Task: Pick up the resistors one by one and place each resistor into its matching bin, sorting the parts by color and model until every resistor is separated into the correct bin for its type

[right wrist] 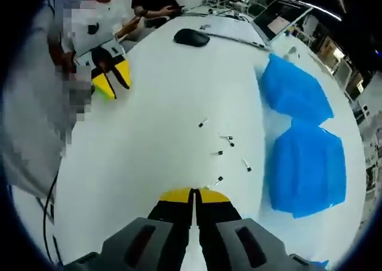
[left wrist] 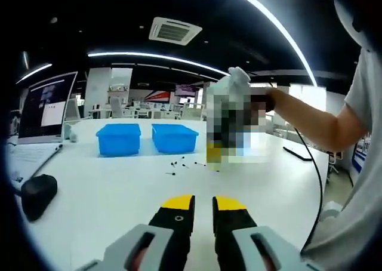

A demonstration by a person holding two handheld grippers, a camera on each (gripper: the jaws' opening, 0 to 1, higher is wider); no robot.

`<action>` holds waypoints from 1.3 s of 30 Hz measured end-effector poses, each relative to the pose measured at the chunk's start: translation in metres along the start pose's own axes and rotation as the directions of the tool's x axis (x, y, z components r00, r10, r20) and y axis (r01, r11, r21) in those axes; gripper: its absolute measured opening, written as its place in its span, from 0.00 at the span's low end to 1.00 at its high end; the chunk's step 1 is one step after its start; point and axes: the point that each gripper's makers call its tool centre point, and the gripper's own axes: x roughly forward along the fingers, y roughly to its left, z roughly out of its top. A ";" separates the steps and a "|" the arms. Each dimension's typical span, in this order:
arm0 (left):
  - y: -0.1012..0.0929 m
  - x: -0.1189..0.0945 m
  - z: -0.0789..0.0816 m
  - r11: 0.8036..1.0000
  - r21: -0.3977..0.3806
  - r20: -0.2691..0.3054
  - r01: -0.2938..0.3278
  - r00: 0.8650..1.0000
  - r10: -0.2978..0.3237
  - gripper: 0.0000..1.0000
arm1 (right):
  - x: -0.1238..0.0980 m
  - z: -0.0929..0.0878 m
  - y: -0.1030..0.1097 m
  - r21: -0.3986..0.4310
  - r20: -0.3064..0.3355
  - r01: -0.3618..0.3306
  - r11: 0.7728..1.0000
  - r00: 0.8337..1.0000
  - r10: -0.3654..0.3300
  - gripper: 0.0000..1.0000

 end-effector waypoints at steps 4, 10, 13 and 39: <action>-0.003 0.002 -0.001 1.000 0.001 -0.005 0.011 1.000 -0.011 0.15 | -0.009 0.007 -0.009 0.074 0.100 0.032 0.997 0.994 -0.039 0.05; -0.006 0.002 0.001 1.000 0.006 -0.002 0.026 1.000 -0.026 0.15 | -0.030 0.028 -0.028 0.201 0.344 0.087 0.976 0.927 -0.153 0.05; -0.004 0.003 -0.003 1.000 -0.003 -0.008 0.026 1.000 -0.026 0.15 | -0.049 0.041 -0.044 0.309 0.493 0.111 0.944 0.831 -0.259 0.05; -0.017 -0.012 0.044 0.995 0.075 0.081 0.071 0.994 -0.077 0.14 | -0.097 0.041 -0.168 0.665 0.571 0.268 0.697 0.420 -0.705 0.05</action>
